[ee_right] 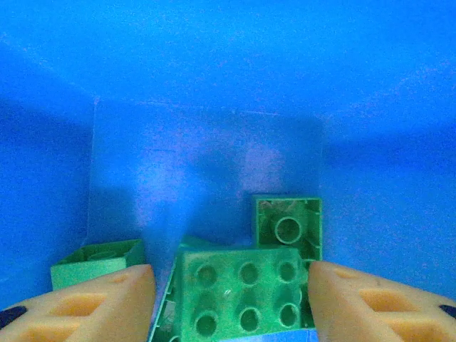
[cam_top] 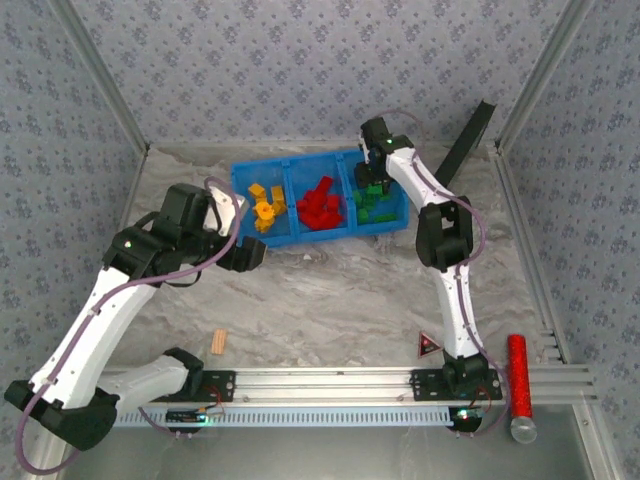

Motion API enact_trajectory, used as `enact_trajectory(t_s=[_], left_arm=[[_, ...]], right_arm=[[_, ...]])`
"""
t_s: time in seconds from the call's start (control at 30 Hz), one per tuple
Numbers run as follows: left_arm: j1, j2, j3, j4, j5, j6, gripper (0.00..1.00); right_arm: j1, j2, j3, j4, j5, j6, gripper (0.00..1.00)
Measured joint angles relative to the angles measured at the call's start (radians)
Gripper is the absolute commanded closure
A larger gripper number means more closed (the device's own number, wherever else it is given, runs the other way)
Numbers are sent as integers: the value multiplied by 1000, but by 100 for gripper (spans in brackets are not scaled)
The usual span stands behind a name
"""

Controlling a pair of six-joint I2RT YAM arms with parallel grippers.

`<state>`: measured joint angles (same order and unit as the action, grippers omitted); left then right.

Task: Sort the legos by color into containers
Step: Place the lego in the container, then reset both arms

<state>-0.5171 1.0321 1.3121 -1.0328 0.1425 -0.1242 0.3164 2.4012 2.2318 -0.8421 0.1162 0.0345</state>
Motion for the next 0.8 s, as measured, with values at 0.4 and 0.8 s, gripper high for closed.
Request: enact_trajectory(t_s=[0.4,0.8], left_arm=[[0,-84,-101,35,-45,0,13],[43,-322,-399,327,-414,1,6]], right_arm=[[-4,-143,-80,0,-27,-7,38],[-5,-688,-606,135,-93,-17,0]])
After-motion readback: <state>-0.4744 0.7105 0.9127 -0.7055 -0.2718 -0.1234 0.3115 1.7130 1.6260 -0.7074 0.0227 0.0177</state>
